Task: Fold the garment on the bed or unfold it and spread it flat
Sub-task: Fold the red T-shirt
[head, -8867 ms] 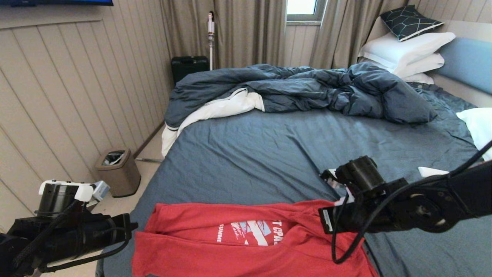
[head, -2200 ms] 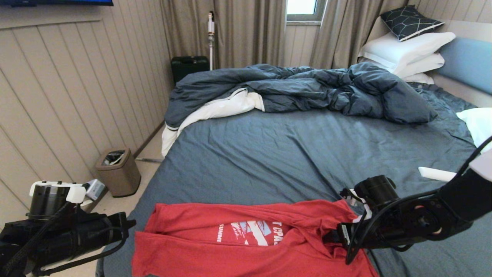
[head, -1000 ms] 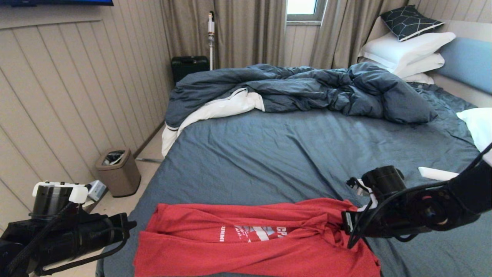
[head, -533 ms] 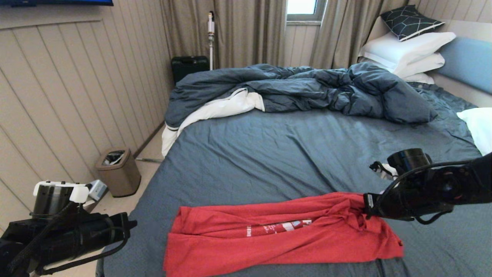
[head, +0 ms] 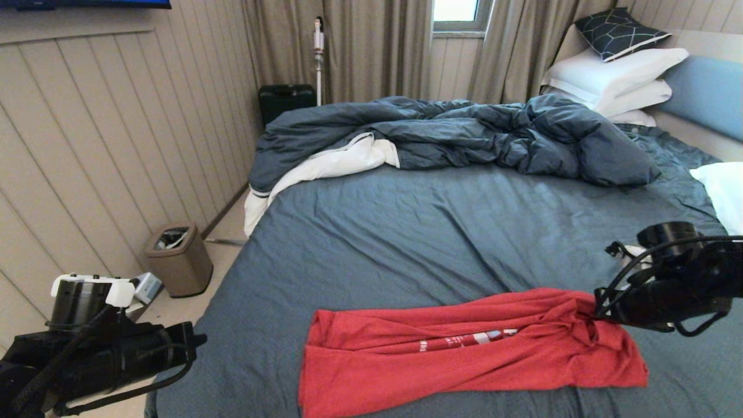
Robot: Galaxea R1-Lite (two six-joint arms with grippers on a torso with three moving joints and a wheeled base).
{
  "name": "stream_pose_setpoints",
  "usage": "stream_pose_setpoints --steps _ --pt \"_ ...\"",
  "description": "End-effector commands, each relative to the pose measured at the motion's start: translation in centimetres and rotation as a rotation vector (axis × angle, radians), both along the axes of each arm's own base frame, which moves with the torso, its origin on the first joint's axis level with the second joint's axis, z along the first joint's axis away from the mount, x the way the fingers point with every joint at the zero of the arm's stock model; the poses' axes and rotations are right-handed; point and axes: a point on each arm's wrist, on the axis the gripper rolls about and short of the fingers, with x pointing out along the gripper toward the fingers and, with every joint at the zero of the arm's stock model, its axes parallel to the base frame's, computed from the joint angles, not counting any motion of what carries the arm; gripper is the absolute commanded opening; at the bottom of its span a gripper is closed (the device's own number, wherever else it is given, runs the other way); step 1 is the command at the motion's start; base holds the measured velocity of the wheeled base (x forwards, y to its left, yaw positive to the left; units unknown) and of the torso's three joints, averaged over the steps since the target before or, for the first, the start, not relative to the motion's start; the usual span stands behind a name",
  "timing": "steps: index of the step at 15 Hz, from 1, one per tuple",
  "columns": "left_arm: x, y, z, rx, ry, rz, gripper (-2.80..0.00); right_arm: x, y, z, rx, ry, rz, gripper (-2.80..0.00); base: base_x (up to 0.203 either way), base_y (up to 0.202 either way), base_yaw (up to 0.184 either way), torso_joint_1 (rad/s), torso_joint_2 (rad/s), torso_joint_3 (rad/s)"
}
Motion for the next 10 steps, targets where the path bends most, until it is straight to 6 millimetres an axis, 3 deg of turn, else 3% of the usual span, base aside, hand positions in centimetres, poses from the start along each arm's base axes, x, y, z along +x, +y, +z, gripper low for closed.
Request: stream_pose_setpoints --steps 1,3,6,8,10 --pt "0.0 0.0 -0.1 -0.002 0.002 0.001 -2.8 0.1 -2.0 0.7 -0.011 -0.008 -0.043 -2.8 0.0 0.0 0.0 0.0 0.0 0.0" --pt "0.1 -0.1 -0.2 -0.002 0.007 -0.004 -2.8 0.1 -3.5 2.1 -0.018 -0.008 -0.057 -2.8 0.0 0.0 0.0 0.0 0.0 0.0" --pt "0.0 -0.2 -0.3 0.0 0.013 -0.009 -2.8 0.0 -4.0 4.8 -0.017 -0.006 -0.054 -2.8 0.0 0.0 0.0 0.0 0.0 0.0" --pt "0.0 -0.2 -0.3 0.002 0.011 -0.009 -2.8 -0.6 -3.2 7.0 -0.017 -0.005 -0.034 -2.8 0.0 0.0 0.0 0.0 0.0 0.0" --pt "0.0 -0.2 -0.3 0.002 0.012 -0.009 -2.8 -0.8 -0.4 8.5 -0.021 -0.021 0.044 -2.8 0.0 0.0 0.0 0.0 0.0 0.0"
